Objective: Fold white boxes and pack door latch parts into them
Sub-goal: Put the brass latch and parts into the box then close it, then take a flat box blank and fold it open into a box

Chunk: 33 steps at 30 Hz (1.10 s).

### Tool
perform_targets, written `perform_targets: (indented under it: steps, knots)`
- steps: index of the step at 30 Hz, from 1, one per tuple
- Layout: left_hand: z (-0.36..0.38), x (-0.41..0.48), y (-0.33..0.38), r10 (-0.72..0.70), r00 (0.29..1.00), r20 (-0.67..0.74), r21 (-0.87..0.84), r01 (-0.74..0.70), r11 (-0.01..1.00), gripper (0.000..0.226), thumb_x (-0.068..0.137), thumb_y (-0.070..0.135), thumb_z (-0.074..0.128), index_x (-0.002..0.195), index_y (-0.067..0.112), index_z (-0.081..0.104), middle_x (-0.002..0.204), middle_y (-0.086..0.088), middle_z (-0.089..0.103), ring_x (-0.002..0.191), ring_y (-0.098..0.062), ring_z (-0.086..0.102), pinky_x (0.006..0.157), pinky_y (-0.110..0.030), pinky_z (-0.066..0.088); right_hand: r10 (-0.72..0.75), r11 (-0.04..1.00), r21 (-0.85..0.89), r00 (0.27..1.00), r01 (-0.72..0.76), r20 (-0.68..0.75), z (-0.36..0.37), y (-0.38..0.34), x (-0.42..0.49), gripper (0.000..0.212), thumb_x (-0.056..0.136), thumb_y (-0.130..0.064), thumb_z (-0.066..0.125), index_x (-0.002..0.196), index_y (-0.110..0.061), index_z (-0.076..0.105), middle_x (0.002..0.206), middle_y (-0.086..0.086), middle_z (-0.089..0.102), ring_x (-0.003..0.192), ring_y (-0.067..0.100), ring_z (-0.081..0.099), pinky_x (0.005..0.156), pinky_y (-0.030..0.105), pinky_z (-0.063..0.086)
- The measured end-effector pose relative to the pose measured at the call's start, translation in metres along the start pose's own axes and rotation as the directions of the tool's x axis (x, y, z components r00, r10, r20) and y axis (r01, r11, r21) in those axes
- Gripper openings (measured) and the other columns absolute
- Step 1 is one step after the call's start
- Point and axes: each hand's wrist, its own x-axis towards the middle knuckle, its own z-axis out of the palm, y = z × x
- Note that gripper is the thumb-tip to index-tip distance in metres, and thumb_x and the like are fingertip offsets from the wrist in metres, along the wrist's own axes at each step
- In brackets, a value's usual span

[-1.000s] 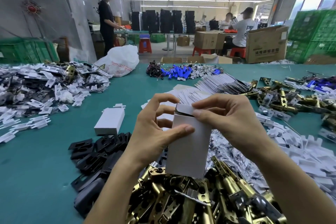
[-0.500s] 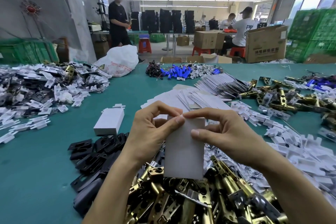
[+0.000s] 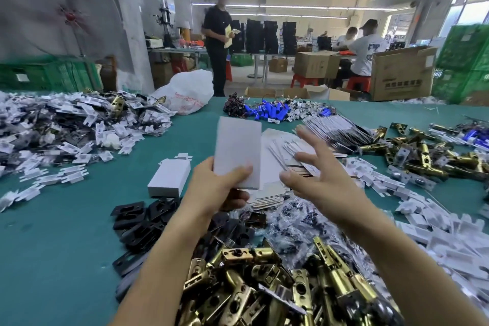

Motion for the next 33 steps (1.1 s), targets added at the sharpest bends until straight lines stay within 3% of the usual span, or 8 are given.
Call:
perform_targets:
  steps: [6, 11, 16, 21, 26, 29, 31, 33]
  knots:
    - [-0.069, 0.068, -0.010, -0.157, 0.936, -0.315, 0.053, 0.182, 0.982, 0.038, 0.084, 0.021, 0.083, 0.099, 0.005, 0.052, 0.059, -0.012, 0.068, 0.034, -0.011, 0.055, 0.034, -0.020, 0.045, 0.242, 0.938, -0.281, 0.963, -0.202, 0.118, -0.021, 0.025, 0.015, 0.028, 0.095, -0.018, 0.062, 0.123, -0.017, 0.061, 0.105, 0.000, 0.066, 0.084, 0.015, 0.068, 0.066, 0.022, 0.055]
    - [-0.113, 0.098, -0.039, -0.213, 0.822, -0.529, -0.071, 0.207, 0.976, 0.030, 0.086, 0.022, 0.080, 0.079, 0.001, 0.060, 0.048, -0.010, 0.059, 0.027, -0.011, 0.048, 0.033, -0.019, 0.046, 0.223, 0.752, -0.643, 0.974, -0.147, 0.039, -0.019, 0.043, 0.046, 0.026, 0.095, -0.018, 0.059, 0.120, -0.015, 0.065, 0.114, 0.004, 0.068, 0.097, 0.020, 0.064, 0.086, 0.033, 0.052]
    - [-0.127, 0.105, -0.060, -0.261, 0.740, -0.620, -0.227, 0.149, 0.962, 0.035, 0.083, 0.021, 0.084, 0.078, 0.002, 0.055, 0.064, -0.012, 0.062, 0.028, -0.007, 0.050, 0.032, -0.018, 0.044, 0.217, 0.675, -0.729, 0.975, -0.112, 0.051, 0.012, 0.047, 0.098, 0.047, 0.095, -0.034, 0.057, 0.134, -0.007, 0.053, 0.134, 0.013, 0.057, 0.120, 0.028, 0.054, 0.096, 0.033, 0.044]
    - [-0.128, 0.104, -0.063, -0.230, 0.727, -0.647, -0.240, 0.091, 0.966, 0.032, 0.081, 0.009, 0.084, 0.075, 0.004, 0.053, 0.050, -0.006, 0.063, 0.033, -0.008, 0.054, 0.034, -0.018, 0.046, 0.318, 0.495, -0.858, 0.948, -0.136, 0.034, 0.039, 0.070, 0.126, 0.049, 0.089, -0.057, 0.058, 0.092, -0.009, 0.053, 0.114, 0.016, 0.060, 0.108, 0.032, 0.057, 0.079, 0.034, 0.043]
    - [-0.120, 0.096, -0.061, -0.205, 0.676, -0.708, -0.127, 0.165, 0.978, 0.044, 0.081, 0.003, 0.082, 0.118, -0.003, 0.060, 0.137, -0.025, 0.046, 0.094, -0.034, 0.068, 0.053, -0.030, 0.061, 0.221, 0.522, -0.835, 0.973, -0.176, -0.067, 0.040, 0.078, 0.123, 0.047, 0.076, -0.055, 0.070, 0.085, -0.016, 0.045, 0.101, 0.009, 0.056, 0.105, 0.031, 0.055, 0.074, 0.035, 0.046]
    - [-0.100, 0.078, -0.050, 0.003, 0.691, -0.723, 0.210, 0.216, 0.954, 0.079, 0.084, 0.012, 0.080, 0.150, 0.012, 0.037, 0.146, -0.012, 0.024, 0.096, -0.028, 0.051, 0.081, -0.039, 0.055, 0.129, 0.582, -0.794, 0.984, -0.176, -0.124, 0.042, 0.076, 0.118, 0.053, 0.077, -0.043, 0.075, 0.114, -0.014, 0.049, 0.117, 0.010, 0.053, 0.104, 0.031, 0.055, 0.079, 0.039, 0.049]
    - [-0.082, 0.064, -0.034, 0.198, 0.696, -0.690, 0.388, 0.126, 0.913, 0.070, 0.086, 0.019, 0.078, 0.146, 0.020, 0.042, 0.146, -0.006, 0.030, 0.096, -0.025, 0.047, 0.084, -0.039, 0.048, 0.092, 0.746, -0.641, 0.981, -0.181, -0.169, 0.040, 0.068, 0.117, 0.055, 0.084, -0.024, 0.071, 0.131, -0.015, 0.043, 0.124, 0.012, 0.051, 0.097, 0.029, 0.058, 0.079, 0.040, 0.052]
    - [-0.063, 0.051, -0.013, 0.180, 0.796, -0.577, 0.329, 0.025, 0.944, 0.049, 0.089, 0.024, 0.076, 0.133, 0.018, 0.056, 0.131, -0.003, 0.051, 0.096, -0.021, 0.055, 0.080, -0.038, 0.055, 0.132, 0.915, -0.346, 0.965, -0.206, -0.227, 0.035, 0.052, 0.112, 0.050, 0.089, -0.013, 0.067, 0.133, -0.016, 0.045, 0.120, 0.012, 0.049, 0.080, 0.022, 0.061, 0.066, 0.038, 0.057]
